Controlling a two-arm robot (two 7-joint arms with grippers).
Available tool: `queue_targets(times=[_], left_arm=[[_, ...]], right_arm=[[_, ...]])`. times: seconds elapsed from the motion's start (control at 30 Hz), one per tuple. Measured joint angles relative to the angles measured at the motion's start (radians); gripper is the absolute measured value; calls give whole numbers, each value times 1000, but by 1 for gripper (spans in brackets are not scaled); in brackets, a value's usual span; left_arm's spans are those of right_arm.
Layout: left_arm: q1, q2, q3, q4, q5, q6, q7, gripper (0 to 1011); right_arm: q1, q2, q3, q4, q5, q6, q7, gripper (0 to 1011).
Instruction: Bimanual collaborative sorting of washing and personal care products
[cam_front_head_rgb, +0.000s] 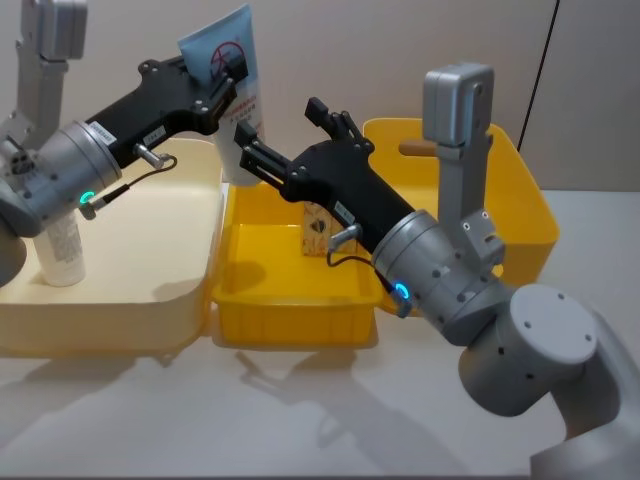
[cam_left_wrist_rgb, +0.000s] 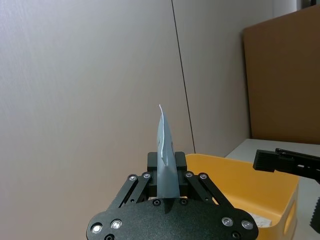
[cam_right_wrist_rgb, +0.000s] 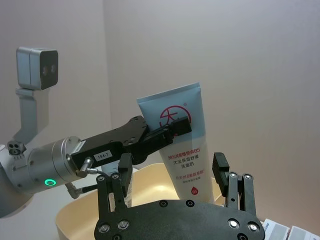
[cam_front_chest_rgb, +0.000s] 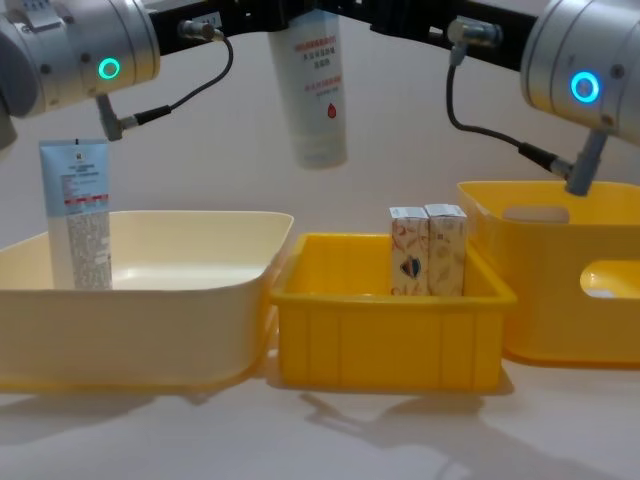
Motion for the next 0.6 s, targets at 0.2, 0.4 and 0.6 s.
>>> queue_targets(times=[0.2,0.4,0.6], left_arm=[[-11,-12,17,18,27,-1,34,203],[-25,-30,34,34,66,0,78,203],[-32,-35,42,36,95,10,112,203]], right_arm=[[44,20,4,48,24,-6,54,1001],[113,39,-5,126,40,-11,117,1001],[188,59,-25,204,49,5,181,1001]])
